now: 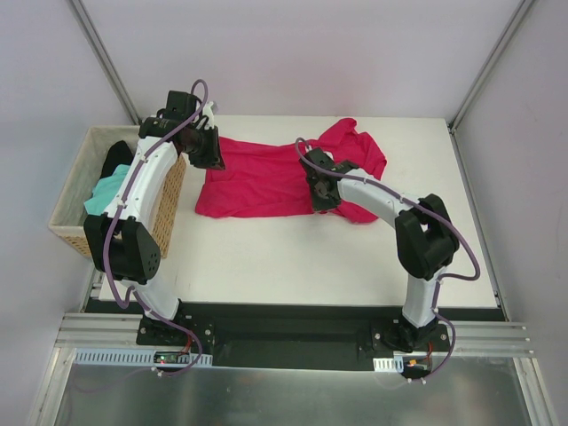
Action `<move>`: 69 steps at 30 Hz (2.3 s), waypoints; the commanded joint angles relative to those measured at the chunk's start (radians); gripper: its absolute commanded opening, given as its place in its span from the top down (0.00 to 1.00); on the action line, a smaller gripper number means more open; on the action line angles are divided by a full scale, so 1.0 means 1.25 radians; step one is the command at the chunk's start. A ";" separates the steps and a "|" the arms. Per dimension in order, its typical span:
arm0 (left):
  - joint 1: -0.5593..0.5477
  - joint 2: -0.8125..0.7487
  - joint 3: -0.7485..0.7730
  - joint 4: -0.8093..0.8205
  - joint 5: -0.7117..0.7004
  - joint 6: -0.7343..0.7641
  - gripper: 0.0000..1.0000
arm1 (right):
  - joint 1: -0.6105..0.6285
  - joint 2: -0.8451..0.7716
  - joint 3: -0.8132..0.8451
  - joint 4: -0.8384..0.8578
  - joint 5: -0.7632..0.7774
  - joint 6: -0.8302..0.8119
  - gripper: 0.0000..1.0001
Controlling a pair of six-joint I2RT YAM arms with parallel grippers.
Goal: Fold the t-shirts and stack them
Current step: Grap the side of the flattened tshirt closest away from the robot with both arms
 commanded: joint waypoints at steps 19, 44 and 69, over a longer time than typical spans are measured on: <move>-0.005 0.034 0.052 -0.008 0.002 -0.009 0.88 | -0.050 0.046 0.004 0.051 -0.017 0.004 0.74; -0.005 0.090 0.127 -0.021 0.018 -0.013 0.88 | -0.070 0.058 0.085 0.020 -0.017 -0.009 0.74; -0.005 0.070 0.107 -0.020 0.018 -0.008 0.89 | -0.052 0.047 0.104 -0.007 -0.004 -0.003 0.75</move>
